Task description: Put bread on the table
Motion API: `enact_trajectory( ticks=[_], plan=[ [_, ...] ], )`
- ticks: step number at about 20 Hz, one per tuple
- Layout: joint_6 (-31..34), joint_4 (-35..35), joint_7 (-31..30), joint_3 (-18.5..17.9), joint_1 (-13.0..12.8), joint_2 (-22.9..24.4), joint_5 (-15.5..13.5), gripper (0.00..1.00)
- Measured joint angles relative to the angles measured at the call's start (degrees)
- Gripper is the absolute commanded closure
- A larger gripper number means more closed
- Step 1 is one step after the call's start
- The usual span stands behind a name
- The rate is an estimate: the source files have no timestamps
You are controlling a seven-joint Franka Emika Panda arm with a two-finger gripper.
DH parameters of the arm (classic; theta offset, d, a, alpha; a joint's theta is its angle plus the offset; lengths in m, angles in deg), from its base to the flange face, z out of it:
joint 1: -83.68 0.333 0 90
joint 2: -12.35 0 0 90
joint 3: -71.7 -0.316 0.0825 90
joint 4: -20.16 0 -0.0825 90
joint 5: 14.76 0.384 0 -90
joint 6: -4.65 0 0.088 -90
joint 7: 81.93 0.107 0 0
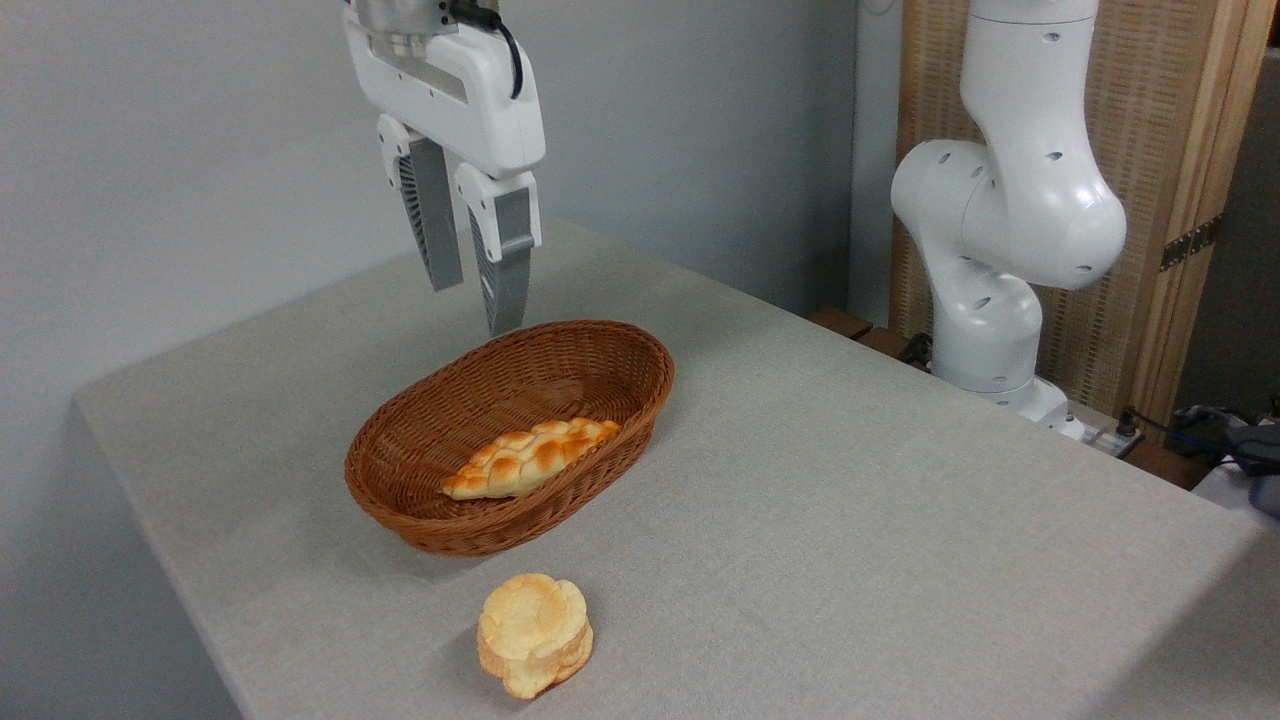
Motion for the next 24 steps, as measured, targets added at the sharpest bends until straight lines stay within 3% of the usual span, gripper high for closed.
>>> enact_trajectory(
  ticks=[5,13,21,24],
  plan=[
    [-0.3,0.8,-1.6,-0.4,0.2,0.0,0.6,0.00],
    [-0.5,0.2,-2.5,-6.0,0.2,-0.1,0.6,0.00],
    [-0.5,-0.4,-2.5,-6.0,-0.3,-0.7,0.4,0.00],
    [0.6,-0.5,-2.5,-6.0,-0.4,-1.0,-1.1,0.00]
  ],
)
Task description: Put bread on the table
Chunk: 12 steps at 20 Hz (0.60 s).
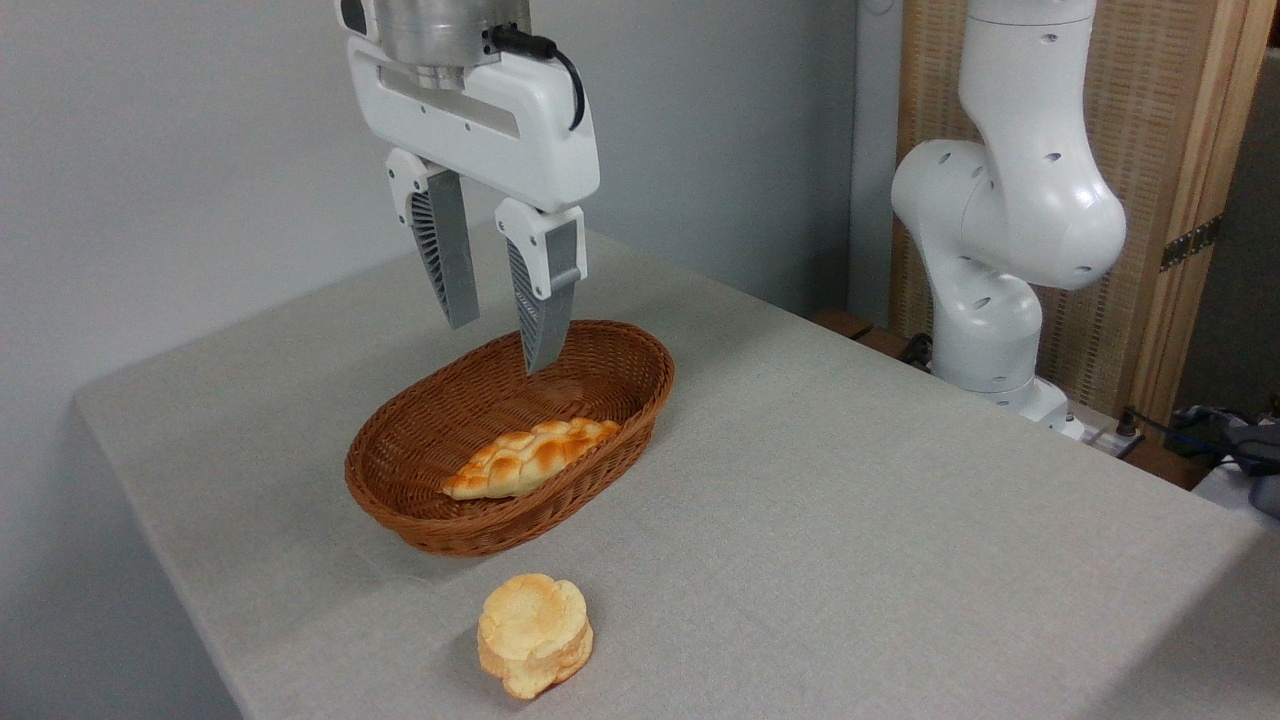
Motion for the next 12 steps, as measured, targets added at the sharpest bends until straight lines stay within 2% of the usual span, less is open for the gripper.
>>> enact_trajectory(
  ticks=[5,12],
  plan=[
    [2.5,-0.3,1.8,0.0,0.0,-0.3,-0.5,0.00],
    [2.7,-0.6,3.4,0.0,0.0,-0.3,-0.7,0.00]
  ],
)
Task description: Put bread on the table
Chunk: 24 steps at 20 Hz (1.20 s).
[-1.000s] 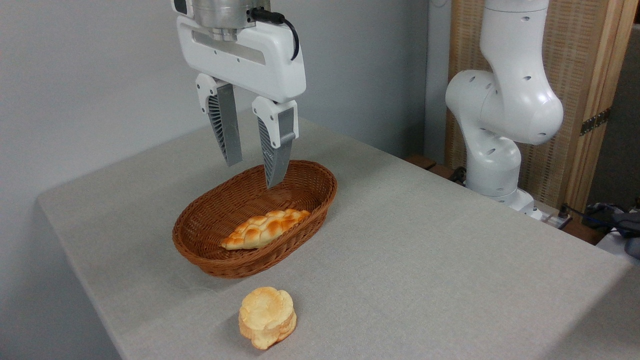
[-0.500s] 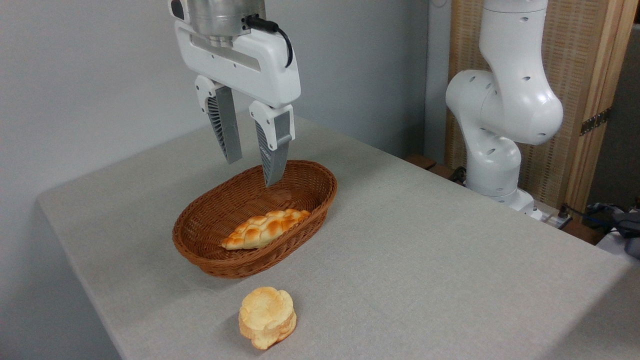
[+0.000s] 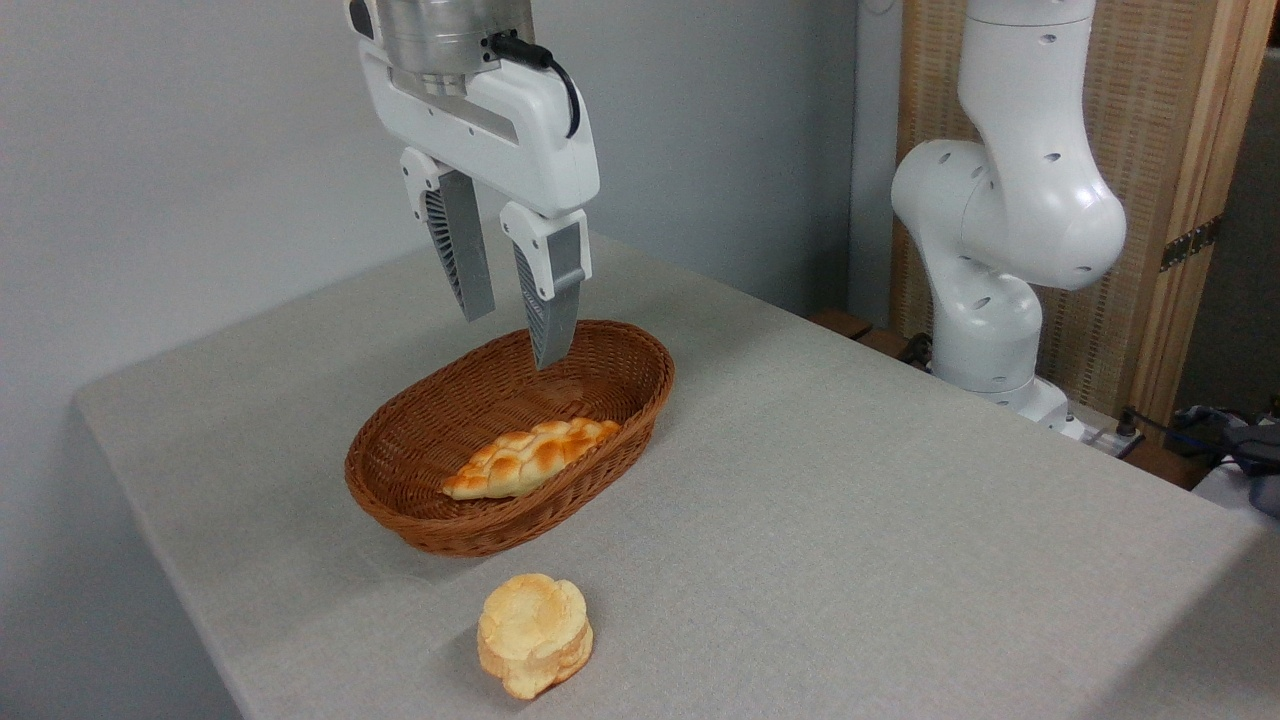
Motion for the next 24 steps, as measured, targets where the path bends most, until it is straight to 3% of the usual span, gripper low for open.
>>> enact_trajectory(
  ticks=[7,12,24],
  plan=[
    [0.0,-0.2,0.0,0.1,0.4,0.0,0.0,0.00],
    [0.0,-0.2,0.0,3.0,3.0,0.0,0.0,0.00],
    [0.0,-0.2,0.0,3.3,3.1,0.0,0.0,0.00]
  ],
)
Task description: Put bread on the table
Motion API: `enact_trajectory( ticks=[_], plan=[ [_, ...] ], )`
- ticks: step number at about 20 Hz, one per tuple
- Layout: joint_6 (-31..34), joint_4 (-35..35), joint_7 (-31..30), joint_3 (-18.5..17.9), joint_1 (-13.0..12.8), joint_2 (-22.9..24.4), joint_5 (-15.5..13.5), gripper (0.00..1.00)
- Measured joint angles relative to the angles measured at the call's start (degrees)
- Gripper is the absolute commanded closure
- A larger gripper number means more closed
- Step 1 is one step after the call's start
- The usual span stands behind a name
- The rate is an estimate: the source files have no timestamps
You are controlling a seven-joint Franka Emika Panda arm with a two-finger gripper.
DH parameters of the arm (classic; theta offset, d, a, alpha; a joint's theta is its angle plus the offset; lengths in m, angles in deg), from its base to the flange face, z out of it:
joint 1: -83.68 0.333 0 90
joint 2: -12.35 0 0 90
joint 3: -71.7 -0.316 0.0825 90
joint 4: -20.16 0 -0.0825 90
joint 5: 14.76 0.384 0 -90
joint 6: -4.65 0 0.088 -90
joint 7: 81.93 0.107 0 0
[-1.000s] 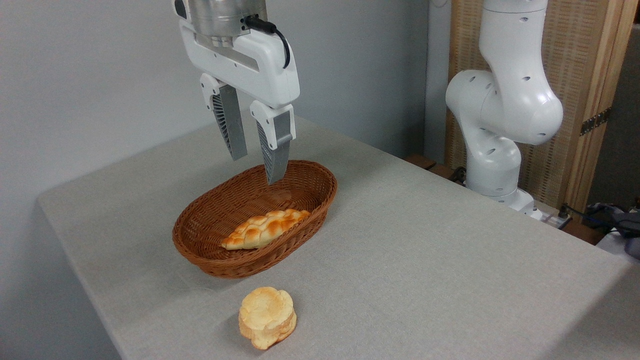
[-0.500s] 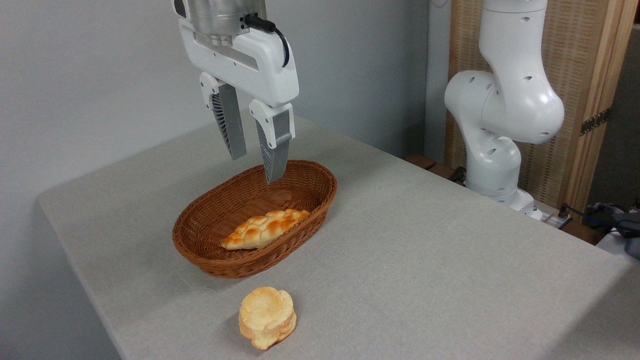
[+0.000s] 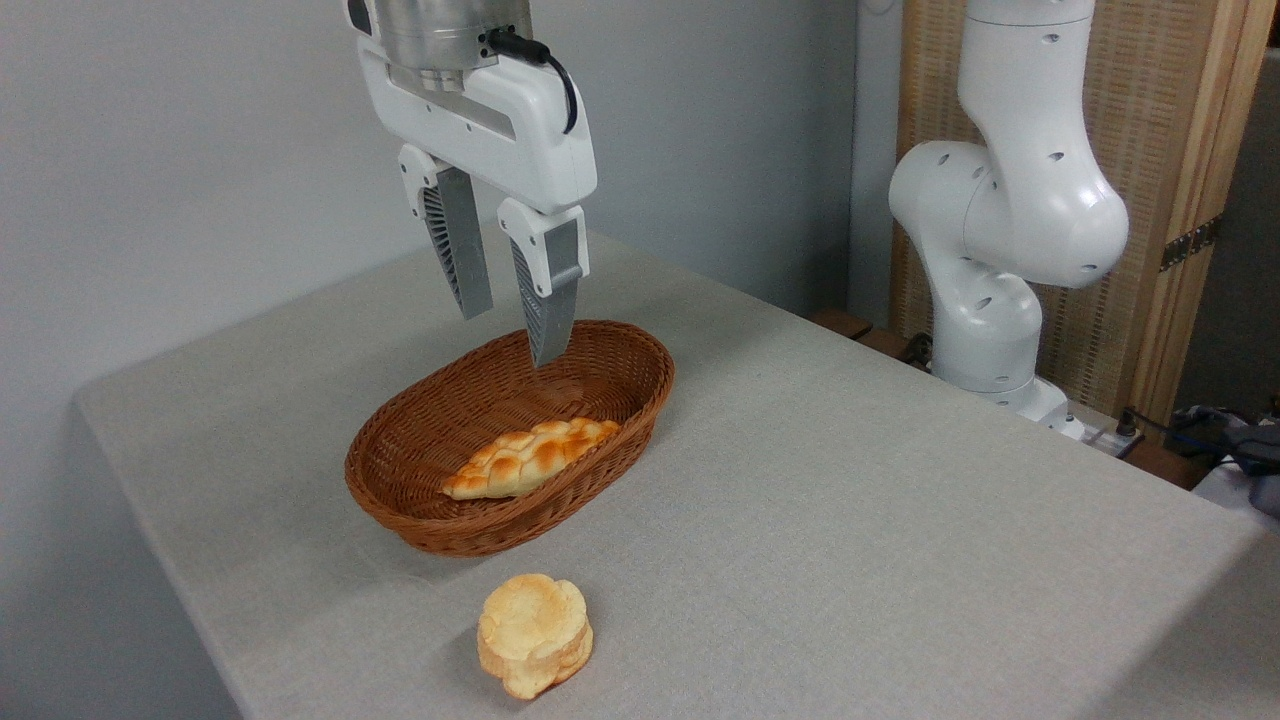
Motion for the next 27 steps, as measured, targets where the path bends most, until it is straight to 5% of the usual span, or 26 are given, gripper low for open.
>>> enact_trajectory(
  ticks=[27],
  plan=[
    [1.5,-0.2,-0.2,0.1,0.2,0.0,2.5,0.00]
  ],
)
